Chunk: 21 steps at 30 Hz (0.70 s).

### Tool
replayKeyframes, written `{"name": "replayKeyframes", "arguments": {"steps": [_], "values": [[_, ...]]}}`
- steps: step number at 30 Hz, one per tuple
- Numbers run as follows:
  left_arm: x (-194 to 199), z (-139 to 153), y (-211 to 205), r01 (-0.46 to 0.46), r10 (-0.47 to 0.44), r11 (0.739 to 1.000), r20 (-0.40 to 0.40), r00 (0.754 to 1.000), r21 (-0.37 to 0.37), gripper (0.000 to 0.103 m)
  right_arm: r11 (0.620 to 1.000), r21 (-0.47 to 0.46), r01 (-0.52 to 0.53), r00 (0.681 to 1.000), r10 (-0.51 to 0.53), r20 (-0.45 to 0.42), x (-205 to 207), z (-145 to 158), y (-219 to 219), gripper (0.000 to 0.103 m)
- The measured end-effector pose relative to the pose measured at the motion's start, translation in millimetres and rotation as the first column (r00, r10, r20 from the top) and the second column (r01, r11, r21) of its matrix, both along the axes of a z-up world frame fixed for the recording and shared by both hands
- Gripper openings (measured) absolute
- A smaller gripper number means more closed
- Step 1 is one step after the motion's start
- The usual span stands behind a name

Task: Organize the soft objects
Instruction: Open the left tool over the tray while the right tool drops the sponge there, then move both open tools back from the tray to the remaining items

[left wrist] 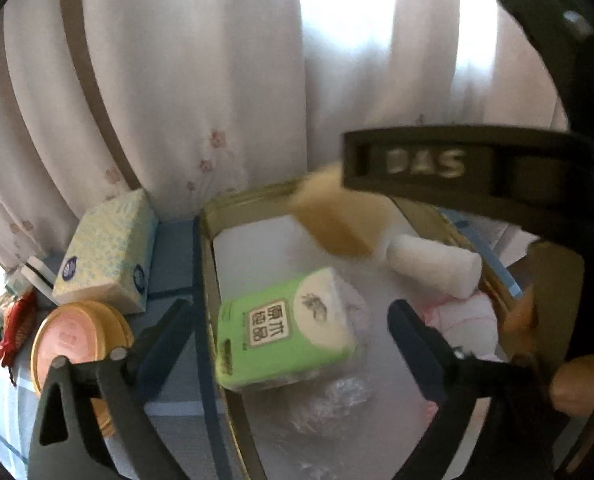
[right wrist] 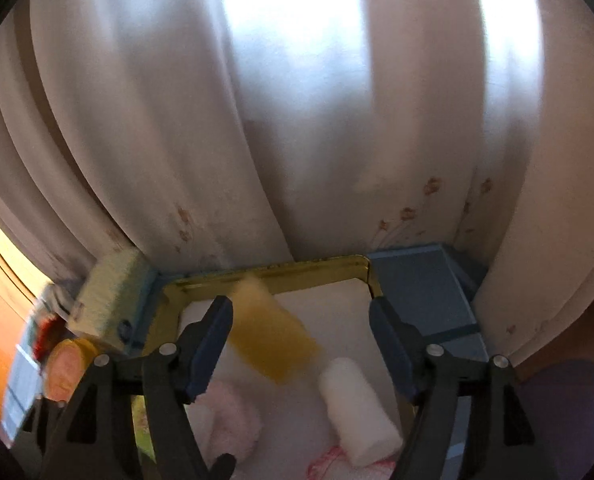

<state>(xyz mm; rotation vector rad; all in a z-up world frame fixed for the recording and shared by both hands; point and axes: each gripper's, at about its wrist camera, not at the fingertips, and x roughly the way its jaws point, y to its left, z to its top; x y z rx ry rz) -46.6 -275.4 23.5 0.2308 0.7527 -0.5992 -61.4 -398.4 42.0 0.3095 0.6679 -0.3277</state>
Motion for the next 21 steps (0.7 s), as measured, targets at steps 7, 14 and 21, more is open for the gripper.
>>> {"name": "replayKeyframes", "arguments": {"steps": [7, 14, 21], "values": [[-2, 2, 4, 0.002, -0.002, 0.999, 0.002, 1.0, -0.044, 0.102, 0.998, 0.025, 0.056, 0.983, -0.06, 0.172, -45, 16, 3, 0.074], [-5, 2, 12, 0.006, -0.007, 0.996, -0.008, 1.0, -0.091, 0.102, 0.978, -0.022, 0.206, 0.92, -0.186, 0.346, -97, 24, 22, 0.076], [-28, 10, 45, -0.076, 0.105, 0.988, 0.222, 0.969, -0.134, 0.102, 0.865, -0.13, 0.484, 0.756, -0.338, 0.561, -150, 14, 65, 0.095]]}}
